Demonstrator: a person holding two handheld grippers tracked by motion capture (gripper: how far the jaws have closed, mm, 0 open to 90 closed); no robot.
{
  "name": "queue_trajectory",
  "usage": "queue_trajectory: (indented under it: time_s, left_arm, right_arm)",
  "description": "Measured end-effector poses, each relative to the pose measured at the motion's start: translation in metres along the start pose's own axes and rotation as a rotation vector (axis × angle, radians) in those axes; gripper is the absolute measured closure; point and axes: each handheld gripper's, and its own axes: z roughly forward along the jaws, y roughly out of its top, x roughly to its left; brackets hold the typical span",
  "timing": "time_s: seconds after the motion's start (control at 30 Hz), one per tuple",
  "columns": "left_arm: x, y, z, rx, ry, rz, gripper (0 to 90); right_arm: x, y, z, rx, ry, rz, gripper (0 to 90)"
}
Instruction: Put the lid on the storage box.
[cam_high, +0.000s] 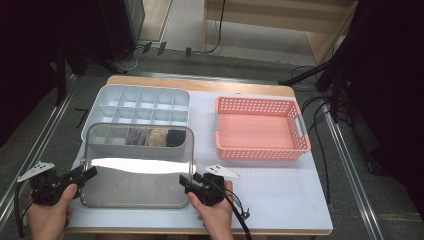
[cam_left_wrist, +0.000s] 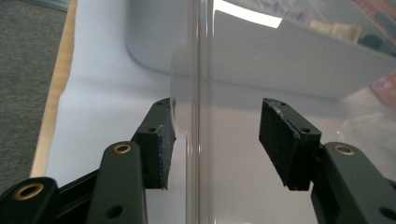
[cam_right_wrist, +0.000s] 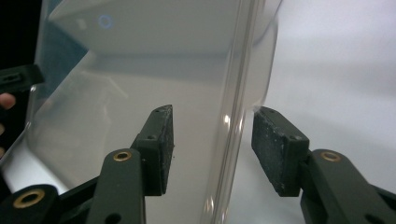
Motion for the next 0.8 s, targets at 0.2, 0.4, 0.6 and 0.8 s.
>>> queue_trajectory:
  time_s: [0.2, 0.4, 0.6, 0.8]
  left_arm:
    - [0.001, -0.022, -0.010, 0.036, -0.034, 0.006, 48.2]
    - [0.001, -0.022, -0.011, 0.048, -0.034, 0.007, 50.3]
    - [0.018, -0.009, -0.011, 0.021, 0.003, -0.027, 49.9]
    - [0.028, -0.004, -0.008, 0.001, -0.009, -0.027, 49.2]
  right_arm:
    - [-0.004, -0.026, -0.013, 0.034, 0.039, 0.030, 56.8]
    - [0.006, -0.032, -0.017, 0.034, 0.006, -0.017, 64.1]
    - [0.020, -0.020, 0.002, 0.031, -0.011, -0.007, 65.6]
    - [0.031, -0.010, 0.018, 0.011, -0.044, 0.004, 64.9]
